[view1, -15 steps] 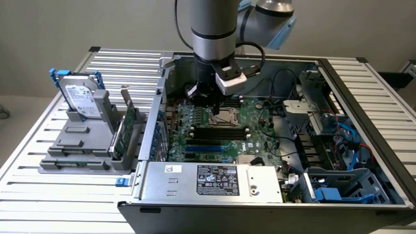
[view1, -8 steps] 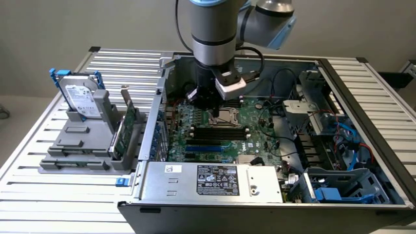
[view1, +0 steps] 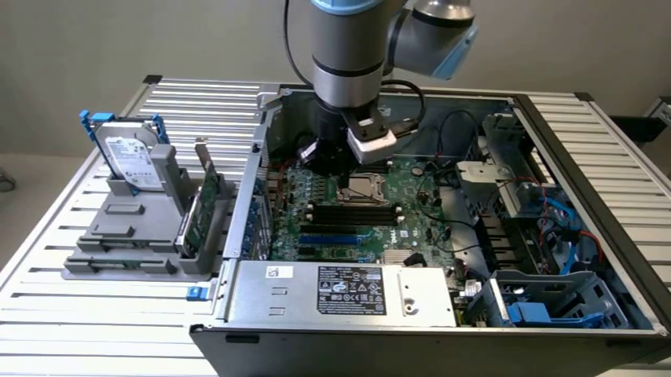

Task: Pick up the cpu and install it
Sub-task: 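Install the first cpu locking lever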

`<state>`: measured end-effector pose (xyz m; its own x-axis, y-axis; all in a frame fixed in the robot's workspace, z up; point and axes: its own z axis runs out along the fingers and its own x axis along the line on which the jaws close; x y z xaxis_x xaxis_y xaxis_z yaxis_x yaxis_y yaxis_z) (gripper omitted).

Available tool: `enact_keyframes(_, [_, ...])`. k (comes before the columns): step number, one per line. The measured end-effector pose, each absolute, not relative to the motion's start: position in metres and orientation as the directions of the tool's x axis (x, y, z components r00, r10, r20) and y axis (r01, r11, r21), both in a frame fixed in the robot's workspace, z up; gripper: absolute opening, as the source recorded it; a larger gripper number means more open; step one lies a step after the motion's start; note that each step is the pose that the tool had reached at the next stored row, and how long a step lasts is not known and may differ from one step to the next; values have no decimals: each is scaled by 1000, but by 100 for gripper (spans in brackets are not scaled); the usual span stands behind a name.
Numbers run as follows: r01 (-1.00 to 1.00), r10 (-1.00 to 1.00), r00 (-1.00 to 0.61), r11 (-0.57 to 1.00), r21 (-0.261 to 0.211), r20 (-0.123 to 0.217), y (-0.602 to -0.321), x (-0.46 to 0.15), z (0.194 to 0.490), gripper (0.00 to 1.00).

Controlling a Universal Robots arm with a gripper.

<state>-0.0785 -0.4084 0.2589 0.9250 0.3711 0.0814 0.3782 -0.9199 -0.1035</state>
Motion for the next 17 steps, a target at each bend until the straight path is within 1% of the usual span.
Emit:
enact_keyframes(2, [378,369,925,-917,-127,91,-408,-77,258,11])
enact_keyframes(4, [377,367,925,-916,-135,93,-409,-76,257,11])
enact_keyframes(10, [370,361,928,-919,-138,90,-412,-76,250,11])
enact_keyframes(17, [355,347,935,-924,-145,77,-413,-75,244,11])
